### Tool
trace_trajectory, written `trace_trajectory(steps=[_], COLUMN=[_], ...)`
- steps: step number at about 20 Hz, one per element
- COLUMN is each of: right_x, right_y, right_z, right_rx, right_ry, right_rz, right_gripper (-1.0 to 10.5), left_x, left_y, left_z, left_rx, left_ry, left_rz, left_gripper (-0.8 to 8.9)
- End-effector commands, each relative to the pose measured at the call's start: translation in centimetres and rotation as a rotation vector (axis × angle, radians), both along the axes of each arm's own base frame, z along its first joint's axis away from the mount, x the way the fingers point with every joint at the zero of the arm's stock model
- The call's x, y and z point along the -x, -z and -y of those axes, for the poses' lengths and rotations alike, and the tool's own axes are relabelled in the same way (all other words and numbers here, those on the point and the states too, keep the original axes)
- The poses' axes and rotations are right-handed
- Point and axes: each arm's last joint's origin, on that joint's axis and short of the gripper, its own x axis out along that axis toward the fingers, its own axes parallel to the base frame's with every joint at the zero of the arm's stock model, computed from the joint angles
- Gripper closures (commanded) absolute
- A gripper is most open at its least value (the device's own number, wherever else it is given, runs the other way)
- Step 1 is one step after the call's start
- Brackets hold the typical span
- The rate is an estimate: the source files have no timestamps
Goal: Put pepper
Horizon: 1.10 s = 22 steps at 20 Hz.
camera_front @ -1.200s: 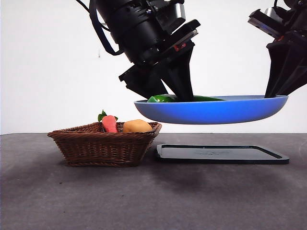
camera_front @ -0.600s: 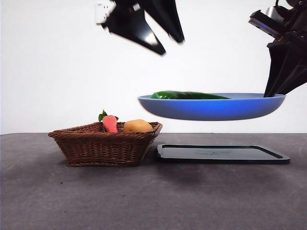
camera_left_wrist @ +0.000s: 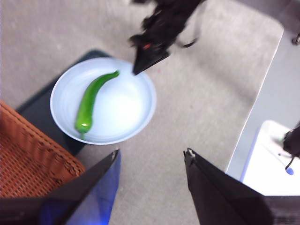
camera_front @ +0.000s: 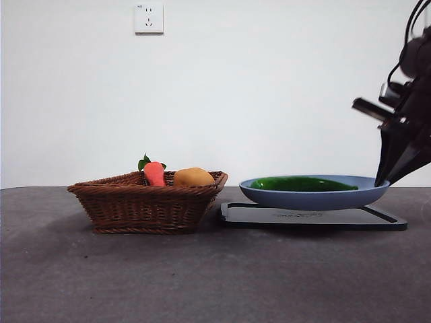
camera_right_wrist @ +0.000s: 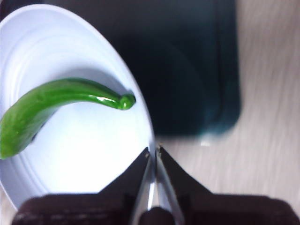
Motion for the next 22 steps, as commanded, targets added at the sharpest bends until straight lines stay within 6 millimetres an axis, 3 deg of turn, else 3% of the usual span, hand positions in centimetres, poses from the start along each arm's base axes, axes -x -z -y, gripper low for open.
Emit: trace_trajectory(steps=[1, 6, 13, 18, 22], right_x=[-2.5, -5.5, -5.8, -5.8, -4.8], right_y=[0.4, 1.3, 2.5, 2.5, 0.4], right_z=[0.2, 0.2, 0.2, 0.2, 0.6], right_rx=[-0.007, -0.009, -0.002, -0.004, -0.001], right_ry=[0.013, 0.015, 0.001, 0.001, -0.001], right_rz=[0.01, 0.018, 0.002, 0.003, 0.011], right_gripper=[9.4, 9.4, 9.4, 8.0, 7.9], left_x=[0.4, 0.6, 0.6, 0.6, 0.6], left_y=[-0.7, -0.8, -0.8, -0.8, -0.8], left_z=[-0.1, -0.3, -0.3, -0.3, -0.3], left_rx=[0.024, 0.032, 0.033, 0.033, 0.032], left_ry=[-0.003, -0.009, -0.009, -0.009, -0.009], left_rz=[0.005, 0.001, 0.001, 0.001, 0.001], left_gripper=[5.68, 5.68, 5.68, 5.68, 5.68])
